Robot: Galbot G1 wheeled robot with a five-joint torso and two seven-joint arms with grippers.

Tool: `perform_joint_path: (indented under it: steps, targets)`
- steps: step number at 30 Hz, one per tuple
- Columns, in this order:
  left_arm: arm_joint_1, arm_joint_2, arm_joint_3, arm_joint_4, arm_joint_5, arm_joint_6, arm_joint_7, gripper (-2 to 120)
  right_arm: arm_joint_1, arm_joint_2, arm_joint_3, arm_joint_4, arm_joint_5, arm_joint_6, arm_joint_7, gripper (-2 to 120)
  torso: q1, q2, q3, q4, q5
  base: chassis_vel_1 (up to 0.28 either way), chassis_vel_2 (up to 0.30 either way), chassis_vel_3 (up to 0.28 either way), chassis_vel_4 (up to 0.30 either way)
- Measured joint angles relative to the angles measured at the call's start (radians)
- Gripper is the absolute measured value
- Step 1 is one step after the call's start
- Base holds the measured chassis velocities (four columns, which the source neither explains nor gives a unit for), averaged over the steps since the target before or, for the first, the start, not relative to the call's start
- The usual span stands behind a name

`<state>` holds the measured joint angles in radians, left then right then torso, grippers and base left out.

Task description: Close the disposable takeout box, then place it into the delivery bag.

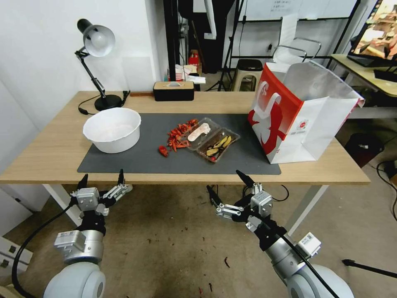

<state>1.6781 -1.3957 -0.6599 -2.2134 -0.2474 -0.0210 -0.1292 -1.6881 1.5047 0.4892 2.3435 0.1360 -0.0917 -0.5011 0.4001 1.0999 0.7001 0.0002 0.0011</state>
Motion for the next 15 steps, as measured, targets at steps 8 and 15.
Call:
perform_joint_path:
  steps: [8, 15]
  targets:
    - [-0.002, 0.015, -0.01, 0.01, -0.016, -0.006, 0.002, 100, 0.002, -0.013, 0.078, 0.009, 0.023, -0.01, 0.004, 100, 0.0, 0.0, 0.0, -0.0002, -0.001, 0.0, 0.0, 0.0, 0.0]
    - [-0.003, 0.024, -0.011, 0.003, -0.025, -0.005, 0.006, 100, 0.01, -0.02, 0.082, -0.005, 0.032, -0.019, 0.007, 100, 0.0, 0.0, 0.0, -0.0002, -0.001, 0.0, 0.0, 0.0, 0.0]
